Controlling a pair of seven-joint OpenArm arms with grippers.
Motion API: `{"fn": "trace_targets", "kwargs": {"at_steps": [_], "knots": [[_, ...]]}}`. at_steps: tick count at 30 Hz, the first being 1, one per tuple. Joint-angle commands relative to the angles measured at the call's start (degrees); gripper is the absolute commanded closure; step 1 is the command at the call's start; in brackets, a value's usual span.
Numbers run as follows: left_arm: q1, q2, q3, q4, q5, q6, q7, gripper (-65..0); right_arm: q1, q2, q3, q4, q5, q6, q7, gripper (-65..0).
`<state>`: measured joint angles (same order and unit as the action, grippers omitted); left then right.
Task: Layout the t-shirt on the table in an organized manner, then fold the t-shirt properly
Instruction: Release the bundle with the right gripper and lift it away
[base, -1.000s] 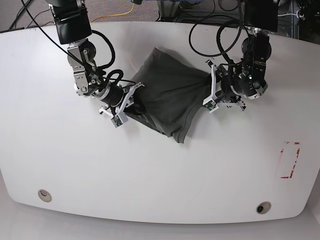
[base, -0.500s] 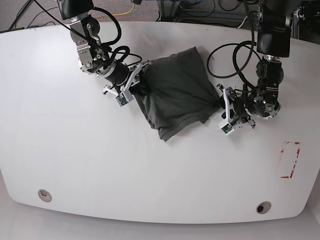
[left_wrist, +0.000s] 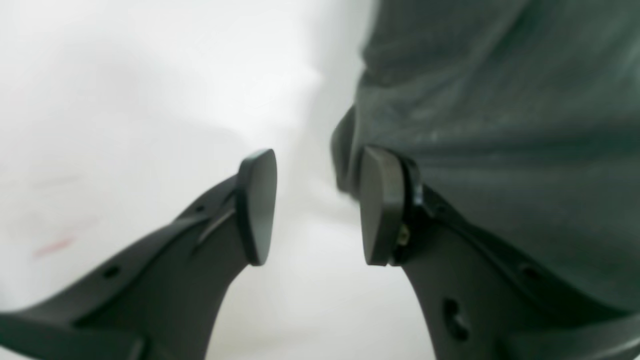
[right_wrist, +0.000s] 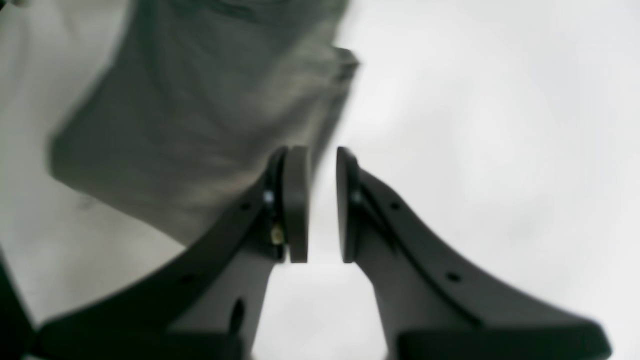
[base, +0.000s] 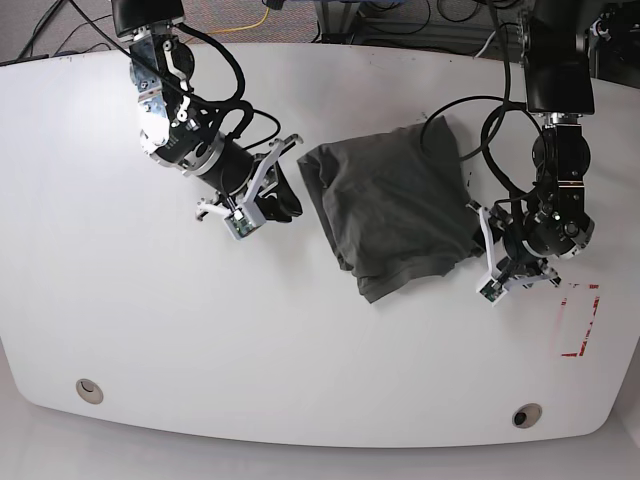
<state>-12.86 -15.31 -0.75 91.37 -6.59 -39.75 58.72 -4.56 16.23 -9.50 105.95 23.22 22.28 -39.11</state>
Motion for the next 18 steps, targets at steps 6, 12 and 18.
{"fn": "trace_targets", "kwargs": {"at_steps": [6,12,18], "knots": [[7.28,4.72,-0.08,13.55,-0.93,-0.25,2.60,-24.3,4.78,-0.27,-0.39,-4.81,0.56,0.27,0.39,-8.7],[14.58,8.15,-0.08,16.19,-0.93,-0.25,2.60,-24.3,7.68,-1.77,-4.88,-11.14,0.56,0.27,0.92,-8.4],[19.85,11.22,-0.17,16.89,-1.01,-0.25,0.75,-24.3,7.50,-1.94,-5.67,-12.98,0.56,-0.17,4.26,-8.4]]}}
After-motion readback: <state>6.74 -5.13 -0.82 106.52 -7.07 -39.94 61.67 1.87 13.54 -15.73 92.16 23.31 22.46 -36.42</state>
